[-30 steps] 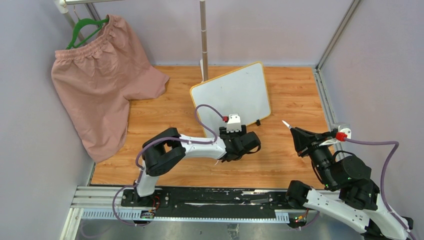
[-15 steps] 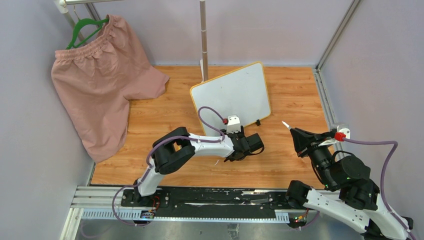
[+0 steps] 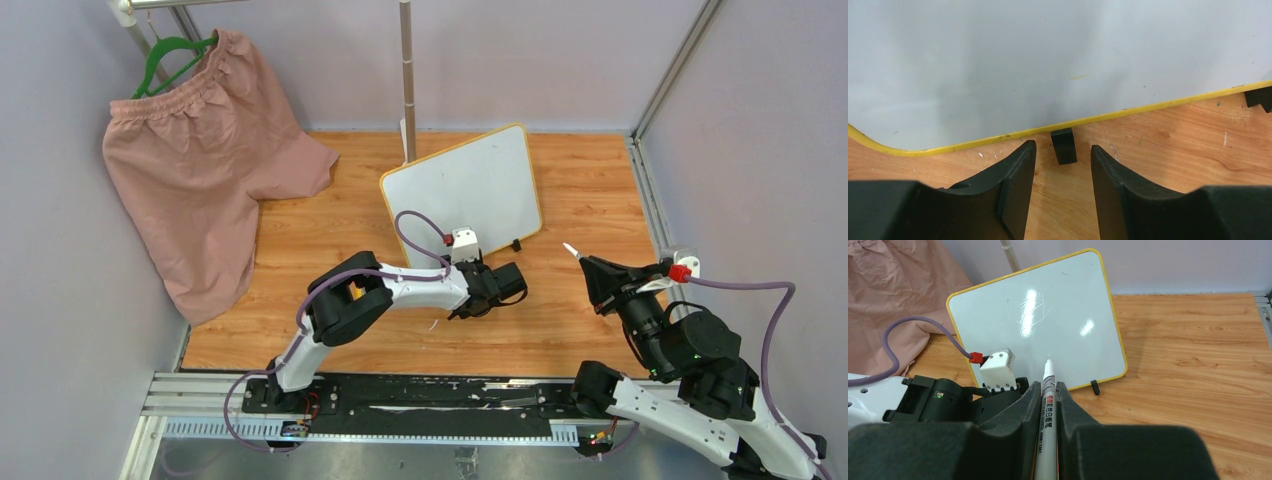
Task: Write a sentence on the whiteboard
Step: Adjust the whiteboard stand at the center of the board.
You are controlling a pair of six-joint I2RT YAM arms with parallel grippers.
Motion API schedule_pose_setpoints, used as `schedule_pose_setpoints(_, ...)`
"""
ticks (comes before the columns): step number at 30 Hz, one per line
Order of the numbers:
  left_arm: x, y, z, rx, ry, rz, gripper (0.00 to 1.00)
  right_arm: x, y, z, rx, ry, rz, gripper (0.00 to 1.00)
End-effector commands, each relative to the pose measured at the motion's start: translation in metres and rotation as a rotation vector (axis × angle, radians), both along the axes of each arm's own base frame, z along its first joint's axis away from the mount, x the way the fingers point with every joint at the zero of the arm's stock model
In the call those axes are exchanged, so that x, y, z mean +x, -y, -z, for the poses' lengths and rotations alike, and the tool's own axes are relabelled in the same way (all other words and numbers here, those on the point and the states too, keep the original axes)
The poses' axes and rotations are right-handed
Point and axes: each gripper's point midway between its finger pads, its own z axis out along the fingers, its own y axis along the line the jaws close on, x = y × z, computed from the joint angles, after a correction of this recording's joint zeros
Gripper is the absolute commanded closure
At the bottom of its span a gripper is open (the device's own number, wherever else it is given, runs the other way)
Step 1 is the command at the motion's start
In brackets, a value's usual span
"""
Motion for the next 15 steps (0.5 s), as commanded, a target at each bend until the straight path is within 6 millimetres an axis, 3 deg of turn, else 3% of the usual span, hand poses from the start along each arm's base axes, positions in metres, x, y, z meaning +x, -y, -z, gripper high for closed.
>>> schedule_pose_setpoints(1, 0.0101, -0.004, -0.0026, 0.014, 0.054, -0.034, 0.52, -0.003, 0.001, -0.0098, 0.033, 0.01, -0.016, 1.0)
schedule_pose_setpoints(15, 0.013, -0.011, 0.0064, 0.005, 0.04, -0.042, 0.62, -0.0022, -0.0022, -0.0103, 0.029, 0.006, -0.021, 1.0)
